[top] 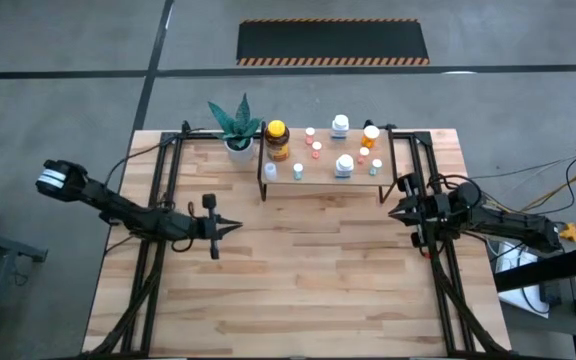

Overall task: Pick and place medicine bottles onto shelf by color
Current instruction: Return to Home Position

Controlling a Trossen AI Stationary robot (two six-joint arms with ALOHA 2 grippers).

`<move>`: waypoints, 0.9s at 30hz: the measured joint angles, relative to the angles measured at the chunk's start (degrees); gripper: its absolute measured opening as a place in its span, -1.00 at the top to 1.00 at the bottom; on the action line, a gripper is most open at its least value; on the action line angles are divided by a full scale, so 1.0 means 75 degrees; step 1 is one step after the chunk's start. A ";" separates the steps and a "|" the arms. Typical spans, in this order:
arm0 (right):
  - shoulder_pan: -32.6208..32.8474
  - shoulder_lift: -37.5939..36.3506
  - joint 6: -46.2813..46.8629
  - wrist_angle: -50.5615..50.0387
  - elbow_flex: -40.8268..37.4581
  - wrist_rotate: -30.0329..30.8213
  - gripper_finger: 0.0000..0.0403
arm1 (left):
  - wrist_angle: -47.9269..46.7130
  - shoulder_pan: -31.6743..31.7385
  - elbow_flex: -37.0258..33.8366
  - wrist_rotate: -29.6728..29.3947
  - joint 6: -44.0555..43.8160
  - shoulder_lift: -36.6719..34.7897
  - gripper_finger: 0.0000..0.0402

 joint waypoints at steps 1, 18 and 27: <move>0.0000 0.0000 0.0005 0.0000 0.0000 0.0000 0.95 | 0.0005 0.0002 0.0000 0.0001 0.0000 0.0134 0.99; 0.0000 -0.0003 0.0002 0.0000 0.0000 0.0000 0.95 | 0.0026 0.0003 0.0194 0.0003 -0.0003 0.2526 0.99; 0.0000 -0.0003 0.0002 0.0001 0.0000 0.0000 0.96 | 0.0171 0.0003 0.0436 0.0032 -0.0097 0.3319 0.99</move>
